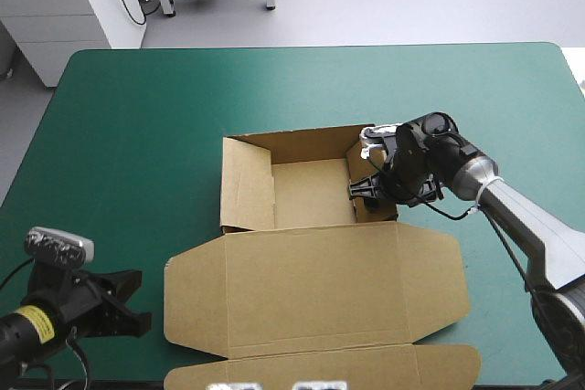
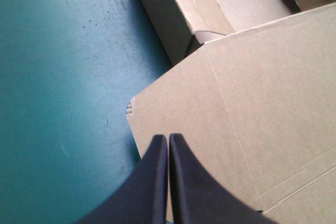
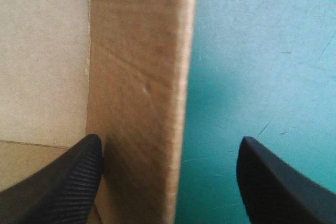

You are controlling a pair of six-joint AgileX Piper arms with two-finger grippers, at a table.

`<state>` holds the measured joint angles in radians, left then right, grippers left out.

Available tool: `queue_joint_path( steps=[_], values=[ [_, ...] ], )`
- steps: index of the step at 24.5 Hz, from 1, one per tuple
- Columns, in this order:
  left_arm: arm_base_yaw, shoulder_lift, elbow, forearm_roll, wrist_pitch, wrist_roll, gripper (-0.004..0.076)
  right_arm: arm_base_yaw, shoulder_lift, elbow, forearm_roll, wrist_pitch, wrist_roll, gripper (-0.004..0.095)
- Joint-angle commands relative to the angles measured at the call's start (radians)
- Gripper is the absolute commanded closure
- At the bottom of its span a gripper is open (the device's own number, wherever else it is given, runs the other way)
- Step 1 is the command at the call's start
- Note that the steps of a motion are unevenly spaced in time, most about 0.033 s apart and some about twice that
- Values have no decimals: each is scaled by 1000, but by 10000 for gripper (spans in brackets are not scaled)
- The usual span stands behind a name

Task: Fold the box

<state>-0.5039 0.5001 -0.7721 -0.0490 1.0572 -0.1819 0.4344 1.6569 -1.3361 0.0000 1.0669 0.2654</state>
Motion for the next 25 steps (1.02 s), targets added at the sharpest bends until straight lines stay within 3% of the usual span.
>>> queue_joint_path(
  steps=[1, 6, 9, 15, 20, 25],
  values=[
    [-7, -107, 72, 5, -114, 18, 732, -7, -46, -18, 16, -24, -26, 342],
    [-7, -314, 218, 41, -156, 18, 732, -7, -6, -18, 26, -10, -28, 919],
    [-5, -362, 247, 49, -177, 25, 732, -11, -9, -60, 16, -15, -22, 928],
    [-5, -360, 257, 49, -174, 25, 732, -142, -21, -401, -126, 183, -65, 928],
    [-5, -360, 257, 40, -145, 25, 732, -337, -29, -602, -203, 182, -118, 928],
    [-5, -360, 257, 40, -142, 25, 732, -544, -16, -627, -201, 125, -156, 926]
  ],
)
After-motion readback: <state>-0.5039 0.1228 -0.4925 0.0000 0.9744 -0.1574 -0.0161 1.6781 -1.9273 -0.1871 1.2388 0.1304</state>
